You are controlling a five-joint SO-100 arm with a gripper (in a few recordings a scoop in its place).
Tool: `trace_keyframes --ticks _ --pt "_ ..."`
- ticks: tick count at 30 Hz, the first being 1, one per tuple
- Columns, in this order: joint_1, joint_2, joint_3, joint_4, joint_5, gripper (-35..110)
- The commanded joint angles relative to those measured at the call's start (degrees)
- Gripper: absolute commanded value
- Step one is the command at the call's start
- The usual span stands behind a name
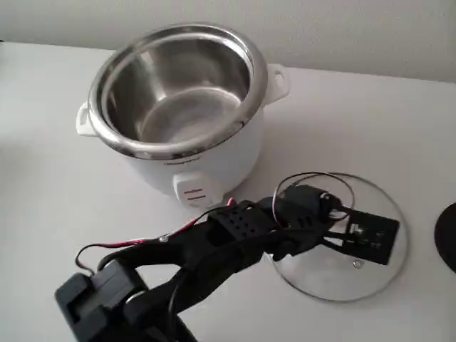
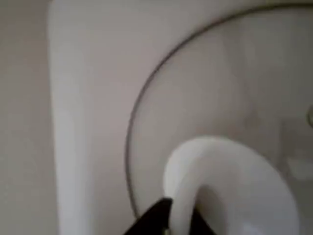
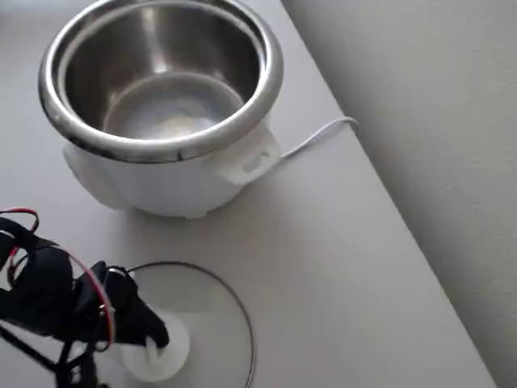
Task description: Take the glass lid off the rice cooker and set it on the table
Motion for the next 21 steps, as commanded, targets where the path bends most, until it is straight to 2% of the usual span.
trace_keyframes --ticks 1,6,9,15,21 --pt "-2.46 -0.88 -1.85 -4.22 0.53 0" --pt "-4.31 -4.92 -2.11 -6.33 -0.09 1" --pt "-4.39 -6.24 -2.37 -5.27 -1.58 9" --pt "-4.04 -2.02 -2.46 4.83 -5.10 14" --pt "-3.87 7.47 -2.46 19.86 -5.36 16"
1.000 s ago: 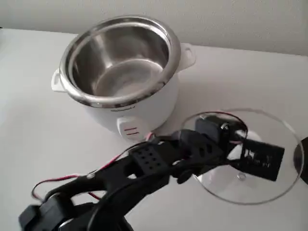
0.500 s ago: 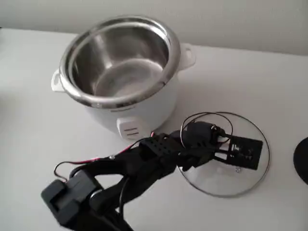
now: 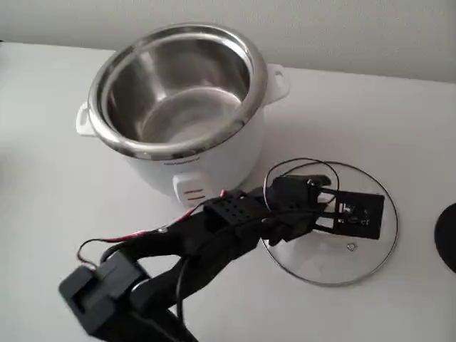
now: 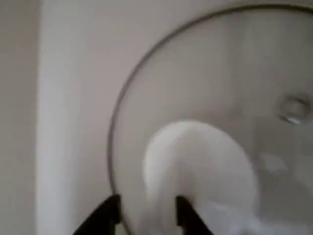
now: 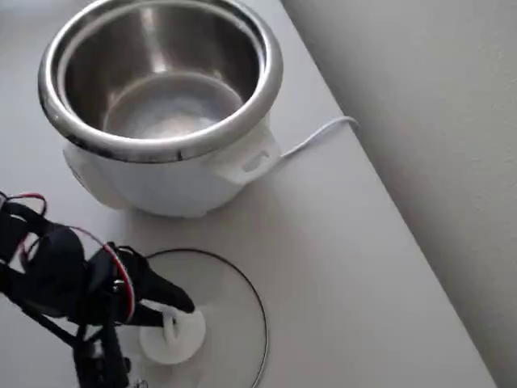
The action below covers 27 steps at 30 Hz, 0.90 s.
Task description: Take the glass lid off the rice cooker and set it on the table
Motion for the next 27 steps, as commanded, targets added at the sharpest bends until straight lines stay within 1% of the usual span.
trace_keyframes --ticks 1,10,13,15,17,19,21,25,27 --pt "-0.53 7.65 -1.14 11.69 -1.05 16" --pt "-0.70 31.90 -0.26 29.53 -1.41 15" --pt "-2.90 41.31 -0.26 36.39 -0.97 9" --pt "-5.27 47.11 -0.26 41.40 -0.62 1" --pt "-7.73 51.50 -0.18 46.85 2.20 0" --pt "-10.55 54.67 0.00 51.77 7.03 0" --pt "-13.01 58.27 2.90 53.44 12.48 0" --pt "-18.63 68.99 15.03 52.47 13.80 0" --pt "-21.45 77.43 22.41 52.65 13.62 0"
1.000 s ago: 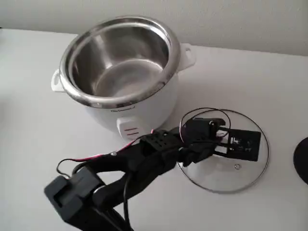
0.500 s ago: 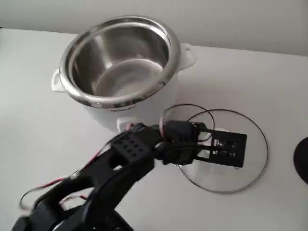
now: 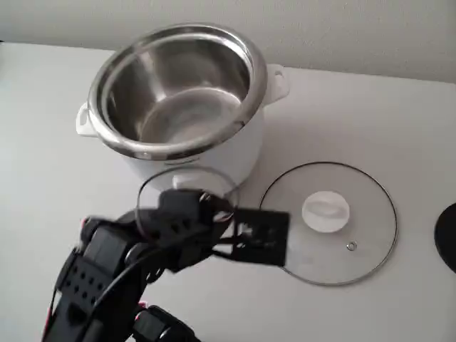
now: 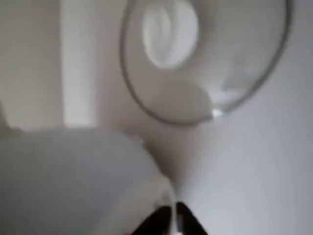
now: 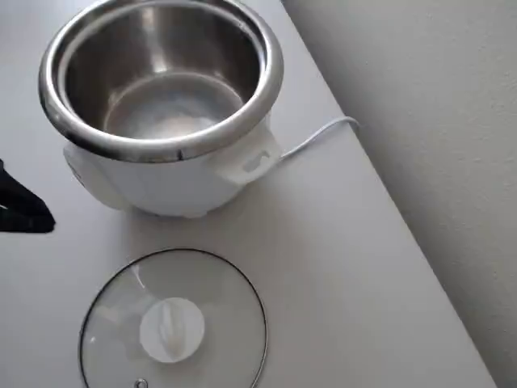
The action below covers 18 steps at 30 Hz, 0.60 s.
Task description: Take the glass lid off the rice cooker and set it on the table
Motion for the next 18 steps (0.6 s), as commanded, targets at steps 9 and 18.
trace_keyframes --ticks 9,18 --pt "-6.68 27.25 31.73 2.46 3.69 0" --pt "-5.80 27.25 32.34 2.46 5.10 0"
